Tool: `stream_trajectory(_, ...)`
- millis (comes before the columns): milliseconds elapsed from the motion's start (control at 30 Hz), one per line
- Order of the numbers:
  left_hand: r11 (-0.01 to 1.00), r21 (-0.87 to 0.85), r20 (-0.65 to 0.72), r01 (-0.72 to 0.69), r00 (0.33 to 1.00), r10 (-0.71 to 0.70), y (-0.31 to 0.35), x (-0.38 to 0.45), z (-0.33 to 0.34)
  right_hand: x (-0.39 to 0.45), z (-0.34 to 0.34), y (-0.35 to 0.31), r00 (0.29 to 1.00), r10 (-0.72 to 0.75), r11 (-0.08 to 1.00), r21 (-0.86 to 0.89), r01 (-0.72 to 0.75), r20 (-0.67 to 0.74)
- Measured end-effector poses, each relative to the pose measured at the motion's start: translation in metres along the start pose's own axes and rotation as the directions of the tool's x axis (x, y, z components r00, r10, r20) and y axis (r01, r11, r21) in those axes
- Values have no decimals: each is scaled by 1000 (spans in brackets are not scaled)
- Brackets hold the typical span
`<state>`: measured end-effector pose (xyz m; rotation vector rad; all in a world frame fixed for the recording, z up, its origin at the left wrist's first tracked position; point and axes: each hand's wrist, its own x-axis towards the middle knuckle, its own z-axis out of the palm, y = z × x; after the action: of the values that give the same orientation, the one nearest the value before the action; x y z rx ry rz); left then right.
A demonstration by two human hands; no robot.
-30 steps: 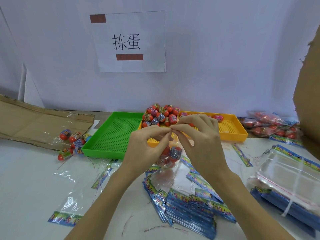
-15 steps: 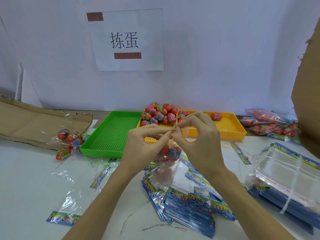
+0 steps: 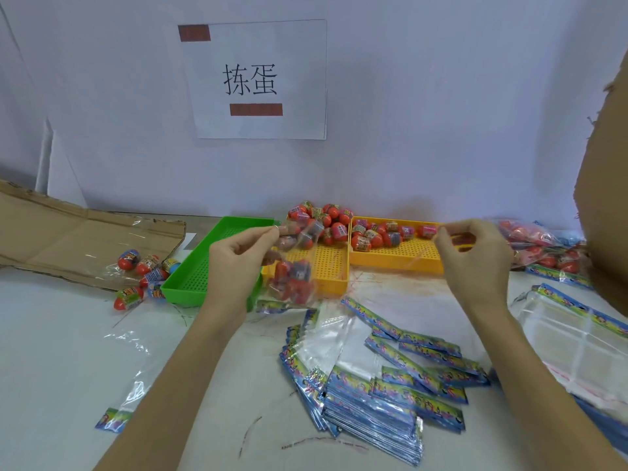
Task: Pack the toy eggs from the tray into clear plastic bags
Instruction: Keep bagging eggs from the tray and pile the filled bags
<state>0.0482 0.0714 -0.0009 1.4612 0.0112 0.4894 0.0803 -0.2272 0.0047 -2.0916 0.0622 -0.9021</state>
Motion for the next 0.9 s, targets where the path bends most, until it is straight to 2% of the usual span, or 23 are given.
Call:
stream_trajectory(100,999,3,3,41,999,-41,-2,0,1,1,1,14,978,42,986,-164,-8,202)
stream_trajectory(167,999,18,9,43,999,-44,-3,0,2,-3,6,16,959,45,975,-222,20,281)
stream_trajectory(300,996,90,36,-12,999,9,-5,-2,4,-9,11,9,956,31,971,-235,40,293)
stream_trajectory(467,980,186,66,-71,996,60,-6,-5,8,-16,17,-5,943,-100,947,-260,188,317)
stream_trajectory(567,982,175,59,-78,996,68,-6,-6,8,-26,24,-18,936,-196,919,-278,280,294)
stream_trajectory(733,997,71,32,-21,999,19,-5,-5,10,-43,29,-41,847,-305,940,-5,341,435)
stream_trajectory(900,999,-15,32,29,999,-28,-4,-5,11,-46,28,-45,782,-206,978,100,183,588)
